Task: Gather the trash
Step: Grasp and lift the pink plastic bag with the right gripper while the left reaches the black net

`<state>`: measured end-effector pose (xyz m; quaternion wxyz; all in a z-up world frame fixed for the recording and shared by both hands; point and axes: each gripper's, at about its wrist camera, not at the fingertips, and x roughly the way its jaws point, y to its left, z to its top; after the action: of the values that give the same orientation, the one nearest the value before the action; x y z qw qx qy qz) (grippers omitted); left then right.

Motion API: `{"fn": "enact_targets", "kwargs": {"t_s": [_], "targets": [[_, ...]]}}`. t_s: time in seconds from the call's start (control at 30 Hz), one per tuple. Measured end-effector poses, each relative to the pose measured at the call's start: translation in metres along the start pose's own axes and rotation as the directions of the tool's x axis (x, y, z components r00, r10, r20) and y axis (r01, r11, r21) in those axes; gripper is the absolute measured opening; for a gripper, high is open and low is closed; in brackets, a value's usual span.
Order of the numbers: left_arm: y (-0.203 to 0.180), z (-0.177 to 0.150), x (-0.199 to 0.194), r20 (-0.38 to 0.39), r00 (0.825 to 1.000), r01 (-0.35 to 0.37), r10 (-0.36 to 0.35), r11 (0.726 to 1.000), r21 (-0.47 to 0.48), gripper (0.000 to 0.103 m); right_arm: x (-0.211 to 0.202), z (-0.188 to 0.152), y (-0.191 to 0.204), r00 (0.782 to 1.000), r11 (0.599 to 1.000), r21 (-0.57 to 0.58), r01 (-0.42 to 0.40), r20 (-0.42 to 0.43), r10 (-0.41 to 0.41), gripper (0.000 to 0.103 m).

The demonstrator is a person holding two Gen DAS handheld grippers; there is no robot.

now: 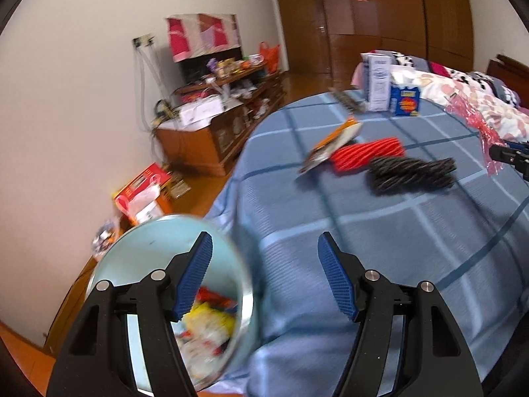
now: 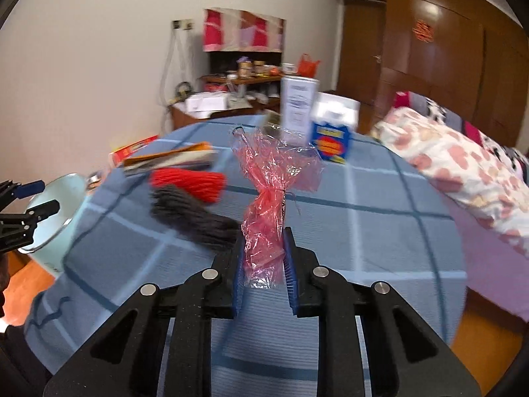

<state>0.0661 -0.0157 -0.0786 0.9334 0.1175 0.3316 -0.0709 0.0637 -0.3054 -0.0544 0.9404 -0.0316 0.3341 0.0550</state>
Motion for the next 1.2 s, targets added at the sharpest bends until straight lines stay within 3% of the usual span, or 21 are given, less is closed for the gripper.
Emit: {"fn": "enact_targets", "kwargs": {"t_s": [0.3, 0.57, 0.6, 0.67, 0.7, 0.73, 0.8, 1.0, 1.2], "targets": [[-0.073, 0.041, 0.035, 0.001, 0.996, 0.088, -0.088, 0.994, 0.059, 0.065, 0.002, -0.021, -0.068, 0.995, 0.99, 0.103, 0.095, -0.024, -0.093, 0.022], [-0.113, 0.06, 0.07, -0.062, 0.99, 0.133, -0.127, 0.987, 0.092, 0.065, -0.005, -0.028, -0.085, 0.997, 0.99, 0.12, 0.078, -0.008, -0.078, 0.022], [-0.116, 0.062, 0.076, -0.077, 0.987, 0.145, -0.138, 0.985, 0.09, 0.063, -0.006, -0.027, -0.084, 0.997, 0.99, 0.119, 0.075, -0.005, -0.075, 0.022], [-0.12, 0.062, 0.082, -0.111, 0.979, 0.183, -0.173, 0.979, 0.091, 0.045, -0.007, -0.027, -0.081, 0.998, 0.991, 0.115, 0.067, 0.0, -0.067, 0.022], [-0.122, 0.061, 0.084, -0.126, 0.974, 0.201, -0.189, 0.976, 0.089, 0.036, -0.007, -0.027, -0.08, 0.998, 0.992, 0.112, 0.063, 0.002, -0.064, 0.022], [-0.124, 0.059, 0.086, -0.138, 0.97, 0.214, -0.2, 0.972, 0.094, 0.019, -0.007, -0.027, -0.079, 0.998, 0.992, 0.11, 0.06, 0.003, -0.061, 0.022], [-0.129, 0.057, 0.087, -0.147, 0.968, 0.222, -0.204, 0.968, 0.118, 0.002, -0.007, -0.027, -0.077, 0.999, 0.993, 0.11, 0.053, 0.007, -0.054, 0.022], [-0.126, 0.054, 0.077, -0.123, 0.973, 0.212, -0.196, 0.968, 0.134, 0.001, -0.008, -0.027, -0.073, 0.999, 0.993, 0.113, 0.044, 0.012, -0.046, 0.022], [-0.099, 0.049, 0.043, -0.068, 0.98, 0.191, -0.185, 0.976, 0.106, 0.001, -0.013, -0.025, -0.064, 0.999, 0.994, 0.102, 0.024, 0.029, -0.027, 0.022]]}}
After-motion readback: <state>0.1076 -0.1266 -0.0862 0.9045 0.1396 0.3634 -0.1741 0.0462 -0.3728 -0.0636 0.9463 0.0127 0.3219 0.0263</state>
